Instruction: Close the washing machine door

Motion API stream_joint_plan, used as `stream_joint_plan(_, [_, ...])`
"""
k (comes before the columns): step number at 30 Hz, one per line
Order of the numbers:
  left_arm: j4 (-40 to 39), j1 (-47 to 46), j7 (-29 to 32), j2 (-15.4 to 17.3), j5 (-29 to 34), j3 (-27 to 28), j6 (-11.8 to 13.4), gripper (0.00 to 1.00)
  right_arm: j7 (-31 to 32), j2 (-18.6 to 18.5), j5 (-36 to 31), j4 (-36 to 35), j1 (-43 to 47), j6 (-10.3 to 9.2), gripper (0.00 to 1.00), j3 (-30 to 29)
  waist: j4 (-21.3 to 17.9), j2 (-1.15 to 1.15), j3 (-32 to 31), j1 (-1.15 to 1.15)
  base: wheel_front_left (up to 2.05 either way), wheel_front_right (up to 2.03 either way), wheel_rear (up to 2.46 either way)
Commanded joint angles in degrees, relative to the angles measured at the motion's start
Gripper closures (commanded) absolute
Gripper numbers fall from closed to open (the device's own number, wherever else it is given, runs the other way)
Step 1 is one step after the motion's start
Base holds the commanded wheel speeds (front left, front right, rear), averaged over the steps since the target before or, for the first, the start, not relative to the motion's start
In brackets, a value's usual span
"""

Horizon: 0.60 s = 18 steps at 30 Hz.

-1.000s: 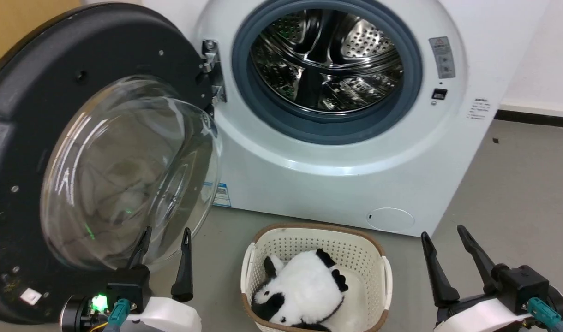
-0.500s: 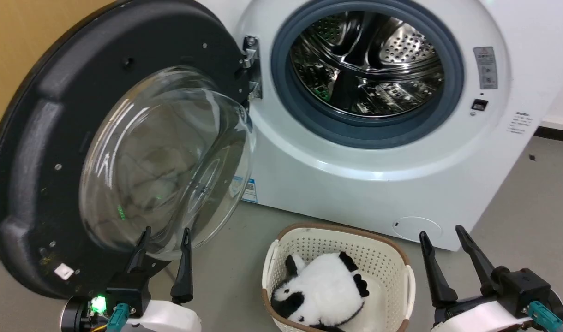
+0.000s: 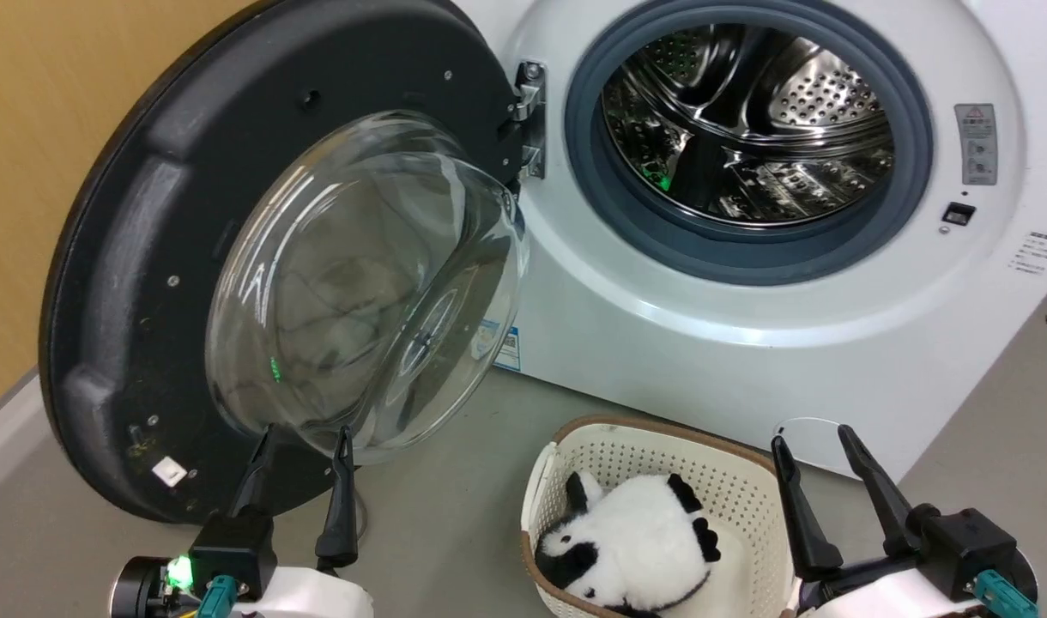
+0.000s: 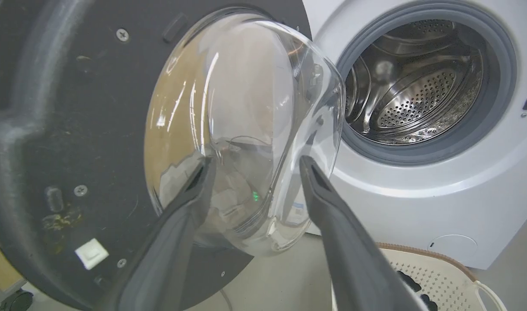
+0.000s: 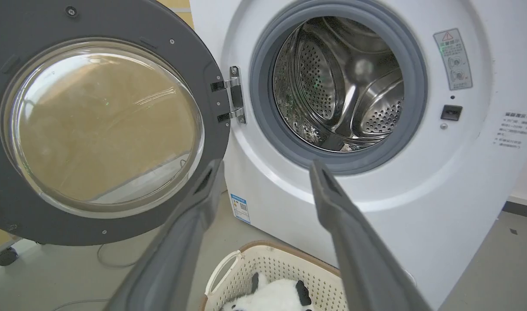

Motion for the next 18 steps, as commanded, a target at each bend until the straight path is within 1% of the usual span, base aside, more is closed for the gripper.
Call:
stream_joint_plan(1, [-0.25,0.51,-0.54,0.23,-0.25,0.0,0.25,0.0,-0.48,0.05,0.53,0.09,-0.1,0.03,0.0,0.15,0.31,0.0,0.09,0.0,0.0,0.0,0.0])
stream_joint_plan(18, [-1.14,1.18,-2.58,0.27,-0.36,-0.09,0.73,0.0,-2.51,0.06,1.5,0.83,-0.63,0.04,0.0,1.79,4.55,0.0,0.53,0.0,0.0,0.0,0.0])
